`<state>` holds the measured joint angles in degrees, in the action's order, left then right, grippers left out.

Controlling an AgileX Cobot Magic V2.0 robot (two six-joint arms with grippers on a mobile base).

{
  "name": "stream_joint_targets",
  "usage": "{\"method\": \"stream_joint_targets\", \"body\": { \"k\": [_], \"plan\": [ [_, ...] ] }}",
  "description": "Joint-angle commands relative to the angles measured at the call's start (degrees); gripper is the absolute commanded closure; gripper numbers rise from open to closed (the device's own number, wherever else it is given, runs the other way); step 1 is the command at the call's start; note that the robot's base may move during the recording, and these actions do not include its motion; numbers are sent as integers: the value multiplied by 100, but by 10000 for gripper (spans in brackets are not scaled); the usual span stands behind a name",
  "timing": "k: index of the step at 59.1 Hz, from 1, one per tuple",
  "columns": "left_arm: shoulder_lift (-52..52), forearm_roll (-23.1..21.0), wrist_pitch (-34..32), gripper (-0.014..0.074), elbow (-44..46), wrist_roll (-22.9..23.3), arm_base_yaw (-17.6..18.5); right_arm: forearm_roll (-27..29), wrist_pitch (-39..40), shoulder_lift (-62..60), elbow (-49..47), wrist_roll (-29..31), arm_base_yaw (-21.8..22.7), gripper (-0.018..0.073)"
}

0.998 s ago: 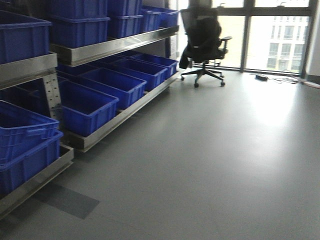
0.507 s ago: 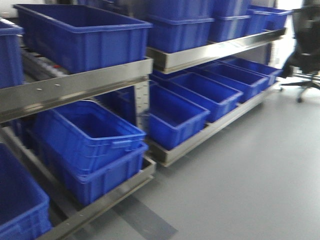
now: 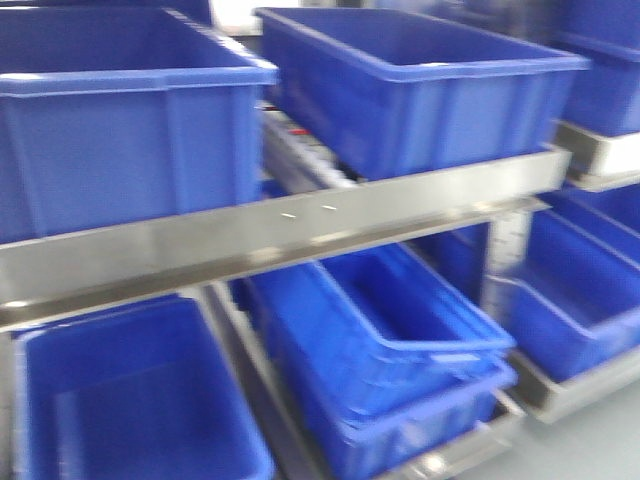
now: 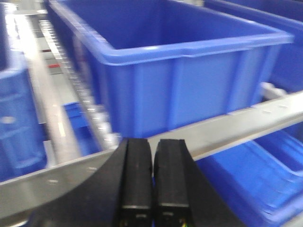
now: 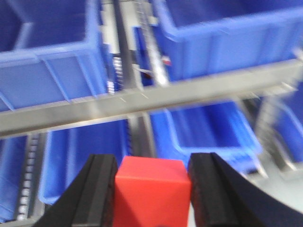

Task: Pick red cube and place on left shelf
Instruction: 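Drive the base across the room and turn toward the blue-bin shelf, then lower the red cube into the blue bin on the shelf and open the right gripper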

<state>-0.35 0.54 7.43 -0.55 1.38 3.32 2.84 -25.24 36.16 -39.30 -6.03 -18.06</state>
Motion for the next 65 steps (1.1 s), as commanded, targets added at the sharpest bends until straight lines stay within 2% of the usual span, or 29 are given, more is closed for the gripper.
{"method": "stream_joint_targets", "body": {
  "k": [1, 65],
  "plan": [
    [-92, -17, -502, 495, -132, 5, 2, -22, 477, -19, -146, 8, 2, 503],
    [-92, -17, -502, 495, -132, 5, 2, -22, 477, -19, -146, 8, 2, 503]
  ]
}}
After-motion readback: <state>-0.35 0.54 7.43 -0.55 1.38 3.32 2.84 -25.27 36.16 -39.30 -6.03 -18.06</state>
